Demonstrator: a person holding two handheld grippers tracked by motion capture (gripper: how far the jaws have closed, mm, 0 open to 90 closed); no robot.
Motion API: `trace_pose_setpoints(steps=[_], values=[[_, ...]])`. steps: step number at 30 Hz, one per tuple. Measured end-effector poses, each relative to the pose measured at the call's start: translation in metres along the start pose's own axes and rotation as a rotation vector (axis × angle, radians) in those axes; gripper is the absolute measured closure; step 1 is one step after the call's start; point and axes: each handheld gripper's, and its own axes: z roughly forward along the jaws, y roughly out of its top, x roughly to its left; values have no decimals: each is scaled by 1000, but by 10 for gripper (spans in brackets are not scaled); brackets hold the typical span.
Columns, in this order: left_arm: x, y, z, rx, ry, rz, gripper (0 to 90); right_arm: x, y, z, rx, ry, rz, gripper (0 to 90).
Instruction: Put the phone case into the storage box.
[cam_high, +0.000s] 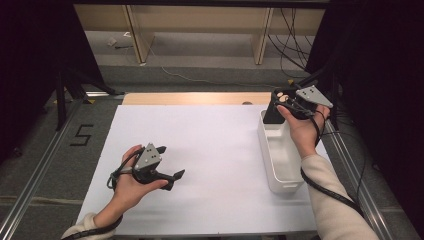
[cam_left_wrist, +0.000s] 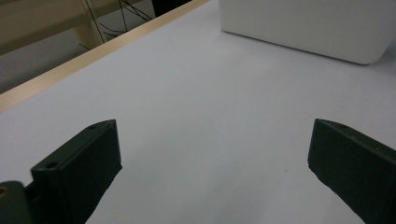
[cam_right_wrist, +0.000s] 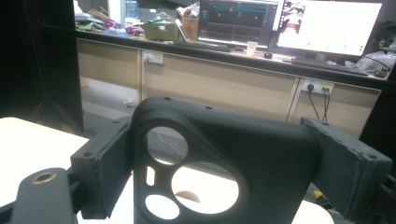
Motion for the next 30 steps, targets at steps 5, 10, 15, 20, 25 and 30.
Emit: trace_pose_setpoints(steps=[5, 10, 15, 20, 25, 30], values=[[0, 0, 0, 0, -1, 0, 21, 0, -2, 1, 4, 0, 1, 154], [0, 0, 0, 0, 0, 0, 21, 0, -3, 2, 8, 2, -2, 153], [0, 0, 0, 0, 0, 0, 21, 0, -4, 3, 14, 2, -3, 154], [0, 0, 0, 0, 0, 1, 21, 0, -6, 4, 18, 4, -3, 153], [0, 0, 0, 0, 1, 1, 21, -1, -6, 5, 20, 1, -2, 154], [0, 0, 0, 0, 1, 1, 21, 0, -7, 7, 20, 2, -3, 153]])
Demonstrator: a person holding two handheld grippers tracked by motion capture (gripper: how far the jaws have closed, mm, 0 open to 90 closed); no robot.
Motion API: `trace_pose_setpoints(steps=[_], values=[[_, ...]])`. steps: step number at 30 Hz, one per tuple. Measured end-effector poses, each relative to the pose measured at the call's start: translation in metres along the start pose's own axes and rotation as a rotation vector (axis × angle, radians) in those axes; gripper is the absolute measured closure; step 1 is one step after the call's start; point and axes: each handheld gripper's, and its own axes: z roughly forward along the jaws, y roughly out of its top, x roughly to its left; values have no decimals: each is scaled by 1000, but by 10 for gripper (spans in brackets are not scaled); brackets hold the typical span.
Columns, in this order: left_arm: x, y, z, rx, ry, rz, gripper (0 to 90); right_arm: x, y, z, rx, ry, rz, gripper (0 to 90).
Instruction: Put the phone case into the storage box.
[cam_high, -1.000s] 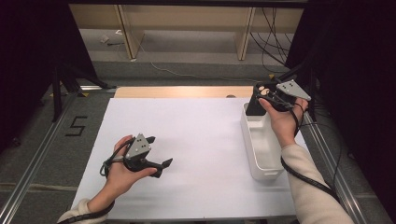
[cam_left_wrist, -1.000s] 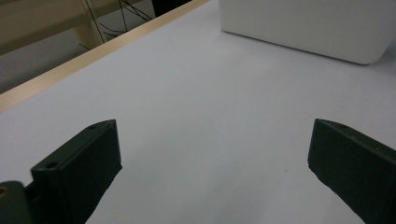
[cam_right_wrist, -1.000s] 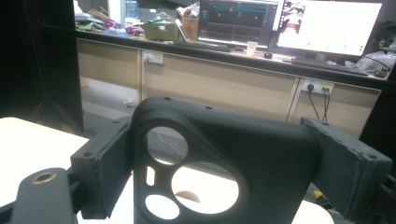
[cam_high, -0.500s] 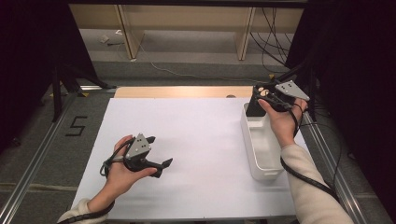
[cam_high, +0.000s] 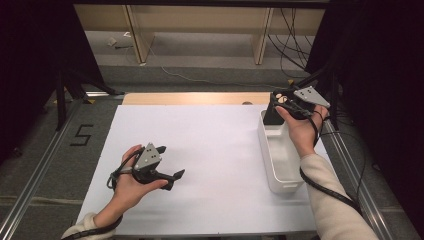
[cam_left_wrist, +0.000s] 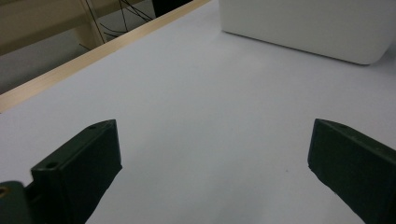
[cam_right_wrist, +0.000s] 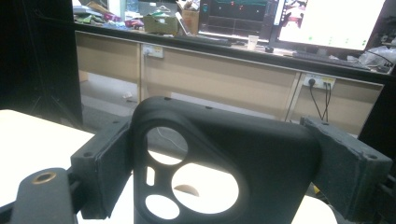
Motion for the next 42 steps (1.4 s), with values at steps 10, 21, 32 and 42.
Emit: trace_pose_setpoints(steps=[10, 21, 32, 42], values=[[0, 0, 0, 0, 0, 0, 21, -2, -2, 1, 6, -4, -2, 154], [0, 0, 0, 0, 0, 0, 21, -2, -4, 3, 11, -7, -5, 153], [0, 0, 0, 0, 0, 0, 21, -2, -6, 4, 21, -4, -5, 153], [0, 0, 0, 0, 1, 1, 21, -1, -9, 6, 33, 1, -9, 153]])
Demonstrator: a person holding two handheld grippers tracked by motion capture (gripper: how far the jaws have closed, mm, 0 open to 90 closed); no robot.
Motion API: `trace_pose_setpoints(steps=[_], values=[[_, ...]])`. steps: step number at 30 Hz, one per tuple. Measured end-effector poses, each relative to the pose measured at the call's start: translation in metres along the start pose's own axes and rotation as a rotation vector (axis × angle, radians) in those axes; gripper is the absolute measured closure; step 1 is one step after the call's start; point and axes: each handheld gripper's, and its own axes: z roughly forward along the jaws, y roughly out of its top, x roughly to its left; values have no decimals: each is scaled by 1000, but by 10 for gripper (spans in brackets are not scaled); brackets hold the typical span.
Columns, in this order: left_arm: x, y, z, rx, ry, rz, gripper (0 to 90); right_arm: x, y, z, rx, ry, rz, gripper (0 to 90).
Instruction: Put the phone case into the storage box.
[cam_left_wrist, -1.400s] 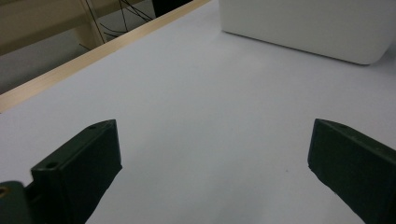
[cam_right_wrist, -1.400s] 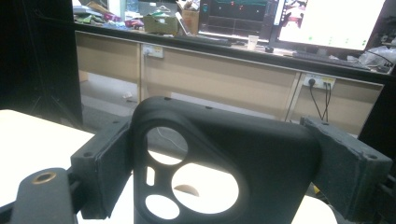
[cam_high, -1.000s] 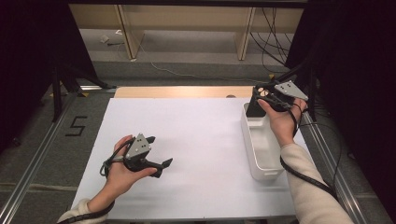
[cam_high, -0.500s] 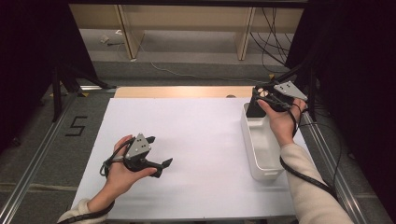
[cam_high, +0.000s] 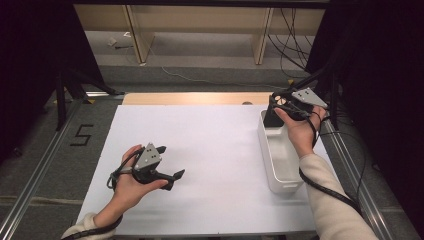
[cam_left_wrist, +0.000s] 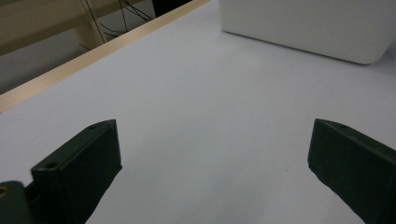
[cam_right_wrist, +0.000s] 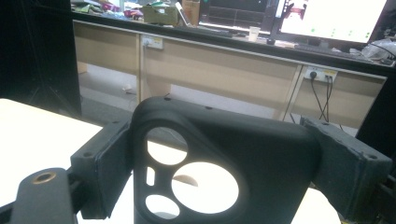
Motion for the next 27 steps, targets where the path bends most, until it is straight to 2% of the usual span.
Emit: trace_pose_setpoints(steps=[27], values=[[0, 0, 0, 1, 0, 1, 22, 0, -8, 4, 37, 8, -5, 153]])
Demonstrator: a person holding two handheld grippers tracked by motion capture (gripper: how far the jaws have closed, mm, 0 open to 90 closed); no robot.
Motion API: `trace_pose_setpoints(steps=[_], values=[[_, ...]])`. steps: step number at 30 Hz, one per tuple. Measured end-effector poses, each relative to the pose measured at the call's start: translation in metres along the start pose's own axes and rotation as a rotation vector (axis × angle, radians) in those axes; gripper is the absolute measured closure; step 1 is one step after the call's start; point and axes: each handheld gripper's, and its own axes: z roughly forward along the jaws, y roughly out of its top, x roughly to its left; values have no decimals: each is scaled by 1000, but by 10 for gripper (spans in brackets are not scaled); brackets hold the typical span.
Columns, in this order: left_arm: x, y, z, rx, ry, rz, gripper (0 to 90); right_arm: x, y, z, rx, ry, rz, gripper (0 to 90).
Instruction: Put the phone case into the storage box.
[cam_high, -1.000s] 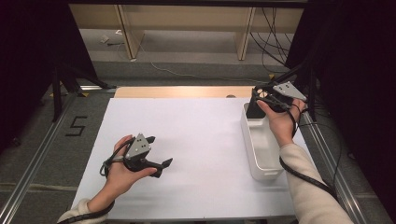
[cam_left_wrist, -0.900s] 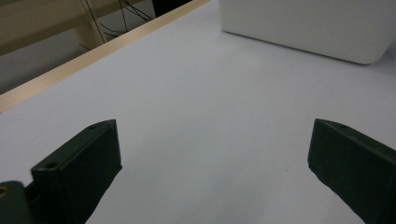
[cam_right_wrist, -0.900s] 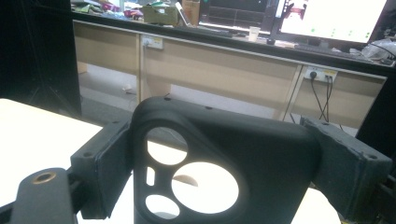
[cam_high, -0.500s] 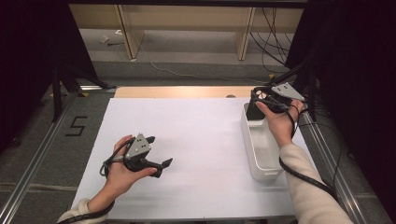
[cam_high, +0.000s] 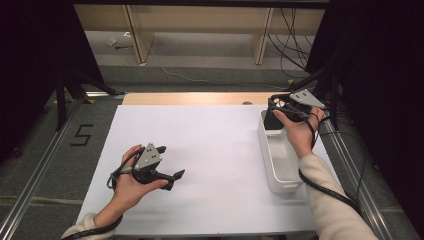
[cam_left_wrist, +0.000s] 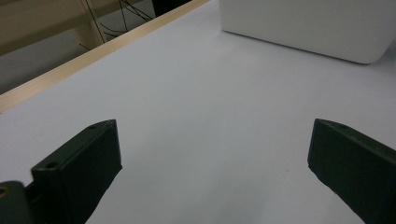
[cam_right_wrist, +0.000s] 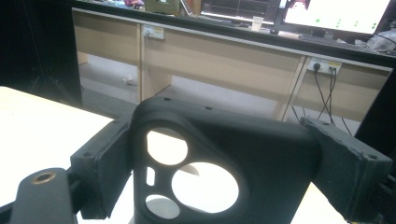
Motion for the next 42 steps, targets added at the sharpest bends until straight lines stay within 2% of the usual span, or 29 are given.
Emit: trace_pose_setpoints(steps=[32, 42], values=[[0, 0, 0, 1, 1, 1, 23, 0, -5, 4, 26, 9, -8, 152], [0, 0, -1, 0, 1, 1, 23, 1, -4, 7, 58, 20, -25, 149]])
